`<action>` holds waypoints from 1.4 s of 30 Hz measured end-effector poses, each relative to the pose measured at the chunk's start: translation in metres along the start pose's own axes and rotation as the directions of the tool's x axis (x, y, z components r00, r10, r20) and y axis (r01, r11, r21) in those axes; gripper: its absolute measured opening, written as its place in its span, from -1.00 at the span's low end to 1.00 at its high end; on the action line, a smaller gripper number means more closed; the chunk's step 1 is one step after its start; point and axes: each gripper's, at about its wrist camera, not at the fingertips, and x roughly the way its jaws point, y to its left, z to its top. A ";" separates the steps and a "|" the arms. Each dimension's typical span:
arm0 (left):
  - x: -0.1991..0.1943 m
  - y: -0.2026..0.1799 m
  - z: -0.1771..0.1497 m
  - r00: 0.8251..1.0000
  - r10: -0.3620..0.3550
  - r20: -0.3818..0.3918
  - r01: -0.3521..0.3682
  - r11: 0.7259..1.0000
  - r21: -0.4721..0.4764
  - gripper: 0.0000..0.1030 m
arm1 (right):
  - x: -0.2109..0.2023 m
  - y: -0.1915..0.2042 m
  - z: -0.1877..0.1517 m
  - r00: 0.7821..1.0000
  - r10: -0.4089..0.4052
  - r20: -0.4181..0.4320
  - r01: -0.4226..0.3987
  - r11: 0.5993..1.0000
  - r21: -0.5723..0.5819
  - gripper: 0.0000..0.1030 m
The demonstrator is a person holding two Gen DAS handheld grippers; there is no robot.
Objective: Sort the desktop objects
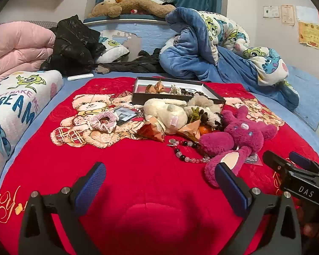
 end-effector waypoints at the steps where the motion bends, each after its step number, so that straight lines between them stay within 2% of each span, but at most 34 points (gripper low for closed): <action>1: -0.001 0.000 0.000 1.000 0.006 0.000 -0.006 1.000 0.001 1.00 | -0.001 0.001 0.000 1.000 -0.005 0.004 0.005 1.000 -0.005 1.00; 4: -0.001 -0.002 -0.001 1.000 0.004 0.000 -0.004 1.000 0.012 1.00 | -0.002 0.006 0.000 1.000 -0.019 0.008 0.019 0.999 -0.026 1.00; 7: 0.002 -0.002 -0.001 0.999 0.041 -0.022 -0.041 0.999 0.011 1.00 | -0.003 0.006 0.000 1.000 -0.004 0.009 0.004 1.000 -0.023 1.00; 12: 0.003 0.001 -0.002 1.000 0.012 -0.026 -0.012 1.000 0.000 1.00 | -0.006 0.005 0.001 0.999 0.024 0.020 -0.024 1.000 -0.013 1.00; 15: 0.002 -0.002 -0.003 1.000 0.014 -0.025 -0.014 1.000 0.016 1.00 | -0.007 0.009 0.001 0.999 0.007 0.032 -0.005 0.999 -0.034 1.00; 24: 0.001 -0.010 -0.004 0.999 0.028 -0.015 -0.027 0.998 0.055 1.00 | 0.000 0.007 -0.003 1.000 0.005 0.000 -0.005 1.000 -0.029 1.00; 32: 0.002 -0.008 -0.004 0.999 0.045 -0.020 -0.044 0.998 0.049 1.00 | 0.002 0.005 -0.003 1.000 0.005 -0.010 -0.006 1.000 -0.020 1.00; 42: 0.004 -0.004 -0.004 0.999 0.033 -0.035 -0.032 0.999 0.027 1.00 | 0.004 0.001 -0.003 1.000 -0.005 -0.023 0.005 1.000 -0.001 1.00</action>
